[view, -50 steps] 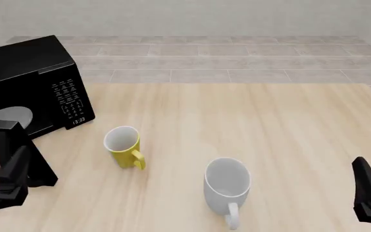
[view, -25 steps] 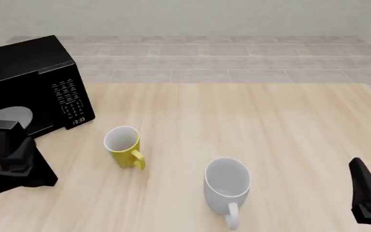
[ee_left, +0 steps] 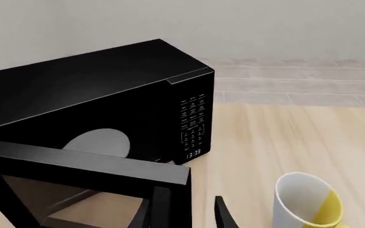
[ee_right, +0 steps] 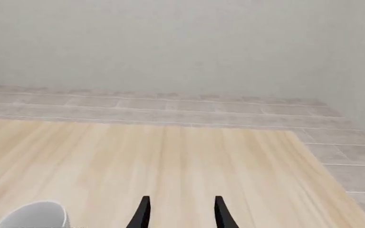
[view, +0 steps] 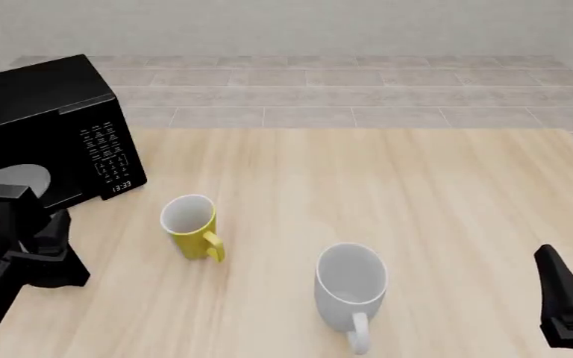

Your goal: Close the microwave.

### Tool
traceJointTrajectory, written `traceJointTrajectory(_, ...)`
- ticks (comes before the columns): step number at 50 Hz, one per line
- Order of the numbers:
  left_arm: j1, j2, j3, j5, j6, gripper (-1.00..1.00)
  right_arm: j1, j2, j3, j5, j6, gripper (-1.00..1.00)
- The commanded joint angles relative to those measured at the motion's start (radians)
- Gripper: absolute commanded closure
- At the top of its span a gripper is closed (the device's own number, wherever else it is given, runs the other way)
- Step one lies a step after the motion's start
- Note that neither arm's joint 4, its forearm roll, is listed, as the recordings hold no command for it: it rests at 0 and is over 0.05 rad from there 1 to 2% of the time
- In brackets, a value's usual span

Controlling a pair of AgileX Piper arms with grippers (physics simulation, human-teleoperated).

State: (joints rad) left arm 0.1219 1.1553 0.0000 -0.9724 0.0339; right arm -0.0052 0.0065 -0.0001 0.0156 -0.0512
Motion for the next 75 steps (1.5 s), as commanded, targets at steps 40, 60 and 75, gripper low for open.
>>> traceJointTrajectory(40,-0.021,0.231,-0.014,-0.206,0.041,-1.0,0.008,-0.003,0.0,0.01,-0.003,-1.0)
traceJointTrajectory(60,-0.075,0.219,-0.095,-0.09,0.041,-1.0,0.018,-0.005,0.0,0.008,0.005,-1.0)
traceJointTrajectory(75,-0.075,0.253,-0.108,-0.101,0.047,-1.0,0.029,-0.005,0.0,0.007,0.01,-1.0)
